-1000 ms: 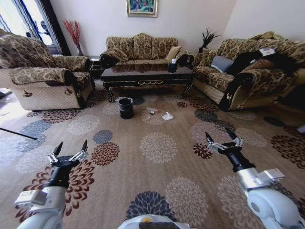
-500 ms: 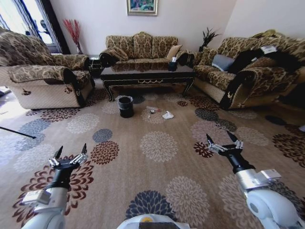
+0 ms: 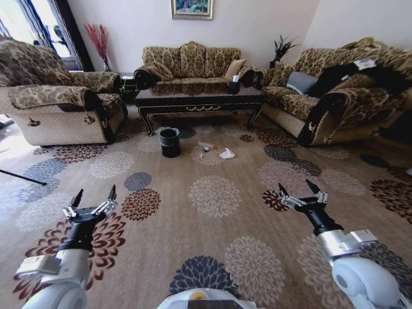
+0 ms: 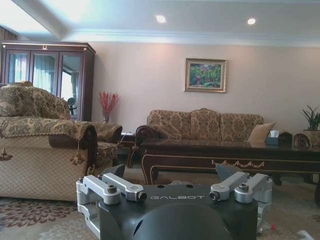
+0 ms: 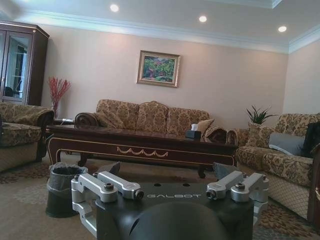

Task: Move to the front of the table and pick up the trash from the floor, then place it into the trash bin.

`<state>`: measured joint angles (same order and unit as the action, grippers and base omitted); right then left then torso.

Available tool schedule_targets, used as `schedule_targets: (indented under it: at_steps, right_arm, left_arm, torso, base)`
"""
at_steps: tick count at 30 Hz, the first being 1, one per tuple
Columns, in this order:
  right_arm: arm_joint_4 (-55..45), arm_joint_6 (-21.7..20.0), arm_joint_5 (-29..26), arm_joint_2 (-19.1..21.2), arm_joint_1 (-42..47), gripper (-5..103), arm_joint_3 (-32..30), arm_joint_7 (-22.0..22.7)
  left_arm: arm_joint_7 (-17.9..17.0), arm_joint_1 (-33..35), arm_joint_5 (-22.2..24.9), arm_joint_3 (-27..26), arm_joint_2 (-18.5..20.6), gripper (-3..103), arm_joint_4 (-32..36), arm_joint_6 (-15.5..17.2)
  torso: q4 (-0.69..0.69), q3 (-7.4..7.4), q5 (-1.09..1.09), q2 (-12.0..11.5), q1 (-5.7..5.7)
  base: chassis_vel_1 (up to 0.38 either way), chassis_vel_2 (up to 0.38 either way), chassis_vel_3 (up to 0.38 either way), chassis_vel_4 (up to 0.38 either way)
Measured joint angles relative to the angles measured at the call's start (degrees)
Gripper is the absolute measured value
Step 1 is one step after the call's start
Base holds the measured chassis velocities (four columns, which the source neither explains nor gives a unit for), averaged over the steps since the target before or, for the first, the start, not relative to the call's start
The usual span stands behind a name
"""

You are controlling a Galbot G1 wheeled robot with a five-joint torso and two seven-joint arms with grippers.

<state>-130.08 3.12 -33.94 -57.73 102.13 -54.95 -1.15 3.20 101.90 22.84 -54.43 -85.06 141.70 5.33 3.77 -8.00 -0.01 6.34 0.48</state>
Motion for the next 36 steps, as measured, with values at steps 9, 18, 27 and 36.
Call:
schedule_targets:
  at_steps: [9,18,27,36]
  right_arm:
    - [0.2,1.0,-0.1,0.0,-0.4,100,0.0,-1.0]
    - [0.4,2.0,-0.2,0.0,-0.6,100,0.0,-1.6]
    - [0.2,1.8,0.1,-0.3,-0.1,100,-0.5,-3.1]
    - [0.2,2.6,-0.1,-0.5,0.2,100,-0.5,-4.3]
  left_arm:
    - [0.1,0.0,-2.0,0.6,-0.2,100,-1.7,-0.3]
    - [0.2,0.5,-2.6,0.6,-0.4,100,-1.5,-0.3]
    - [0.3,1.2,-2.1,0.3,-0.4,100,-1.3,-3.2]
    - [0.3,1.8,-1.9,-0.2,-0.2,100,-0.6,-3.5]
  torso:
    - [0.00,1.59,0.00,-1.8,-0.27]
    - [0.00,3.39,0.00,-3.8,-0.44]
    - [0.01,4.29,0.01,-4.8,-0.47]
    - [0.00,4.16,0.01,-4.6,-0.48]
  base:
    - [0.000,0.000,0.000,0.000]
    - [0.000,0.000,0.000,0.000]
    - [0.000,0.000,0.000,0.000]
    - [-0.040,0.055,0.042,-0.038]
